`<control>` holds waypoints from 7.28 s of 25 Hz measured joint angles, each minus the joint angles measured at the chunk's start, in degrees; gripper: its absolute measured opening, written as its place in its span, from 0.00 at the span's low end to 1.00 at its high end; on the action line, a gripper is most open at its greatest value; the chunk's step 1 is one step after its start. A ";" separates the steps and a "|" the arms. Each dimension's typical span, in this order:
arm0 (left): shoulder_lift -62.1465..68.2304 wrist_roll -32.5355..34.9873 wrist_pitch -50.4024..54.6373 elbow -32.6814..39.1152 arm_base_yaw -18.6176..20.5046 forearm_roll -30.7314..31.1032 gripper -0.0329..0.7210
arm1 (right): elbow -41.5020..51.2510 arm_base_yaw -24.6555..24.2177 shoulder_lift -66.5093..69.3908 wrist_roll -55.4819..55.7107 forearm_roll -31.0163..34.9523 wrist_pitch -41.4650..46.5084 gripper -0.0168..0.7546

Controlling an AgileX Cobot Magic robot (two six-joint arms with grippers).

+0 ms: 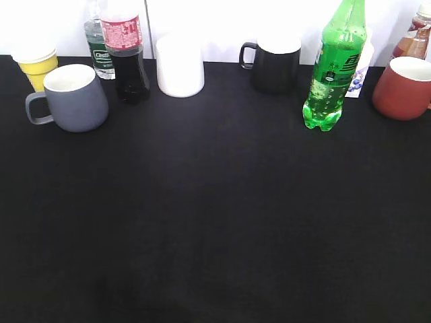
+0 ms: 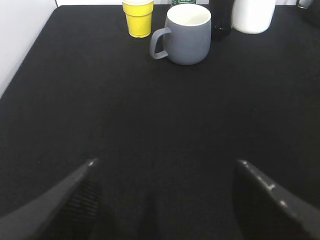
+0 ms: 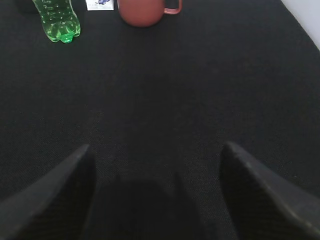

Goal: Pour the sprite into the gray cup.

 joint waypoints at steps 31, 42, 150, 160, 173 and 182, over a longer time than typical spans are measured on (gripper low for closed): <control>100.75 -4.76 -115.47 3.42 -1.24 9.15 0.68 | 0.00 0.00 0.00 0.00 0.00 0.00 0.78; 120.28 -4.72 -121.93 -14.89 -1.35 7.48 0.15 | 0.00 0.00 0.00 0.00 0.00 0.00 0.78; 94.18 -9.63 -112.68 4.80 -17.71 26.38 0.15 | -25.91 35.49 107.53 -81.18 -10.44 -106.64 0.59; 94.18 -9.58 -112.68 4.80 -17.71 26.43 0.15 | -25.91 35.49 107.53 -81.29 -10.39 -106.80 0.58; 94.18 -9.47 -113.11 4.87 -17.71 26.43 0.15 | -25.91 35.49 107.53 -63.14 -10.25 -106.80 0.58; 94.69 -2.15 -115.82 4.24 -16.40 9.77 0.15 | -25.91 34.76 107.53 -2.08 4.73 -105.74 0.58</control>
